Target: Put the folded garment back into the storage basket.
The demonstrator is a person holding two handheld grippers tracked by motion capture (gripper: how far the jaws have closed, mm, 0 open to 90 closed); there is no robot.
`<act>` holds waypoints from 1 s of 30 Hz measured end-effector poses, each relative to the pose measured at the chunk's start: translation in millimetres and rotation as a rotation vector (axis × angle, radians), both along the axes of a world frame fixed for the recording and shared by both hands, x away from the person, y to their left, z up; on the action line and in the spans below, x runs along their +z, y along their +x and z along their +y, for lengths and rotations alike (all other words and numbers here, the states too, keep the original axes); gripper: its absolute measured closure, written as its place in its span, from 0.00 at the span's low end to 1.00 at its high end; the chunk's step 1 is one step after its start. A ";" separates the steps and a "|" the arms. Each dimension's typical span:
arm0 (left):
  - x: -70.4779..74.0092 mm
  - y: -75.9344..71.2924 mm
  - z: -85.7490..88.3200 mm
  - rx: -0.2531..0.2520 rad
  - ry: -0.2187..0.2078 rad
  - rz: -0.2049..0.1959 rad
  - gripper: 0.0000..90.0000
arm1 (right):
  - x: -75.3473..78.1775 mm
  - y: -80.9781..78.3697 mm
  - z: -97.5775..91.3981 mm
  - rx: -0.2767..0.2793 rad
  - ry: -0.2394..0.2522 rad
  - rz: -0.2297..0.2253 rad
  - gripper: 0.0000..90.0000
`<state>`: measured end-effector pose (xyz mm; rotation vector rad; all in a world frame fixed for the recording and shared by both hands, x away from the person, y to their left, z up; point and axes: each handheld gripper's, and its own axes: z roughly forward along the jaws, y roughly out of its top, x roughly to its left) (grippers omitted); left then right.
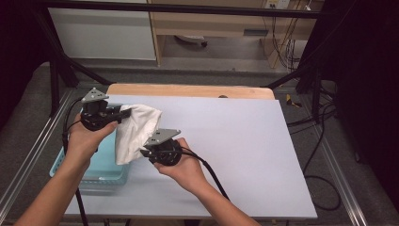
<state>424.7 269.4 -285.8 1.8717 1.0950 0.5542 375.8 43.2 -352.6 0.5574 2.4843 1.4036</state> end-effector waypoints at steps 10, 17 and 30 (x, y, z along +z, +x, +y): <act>6.2 -1.6 10.5 0.017 0.003 -0.006 0.78 | 5.5 1.7 14.1 0.013 0.008 -0.014 0.90; 9.0 -3.3 16.1 0.025 0.005 -0.009 0.78 | 7.0 1.6 20.4 0.020 0.013 -0.021 0.90; 10.6 -3.1 24.5 0.042 0.003 -0.010 0.78 | 7.0 2.9 26.8 0.024 0.037 -0.030 0.90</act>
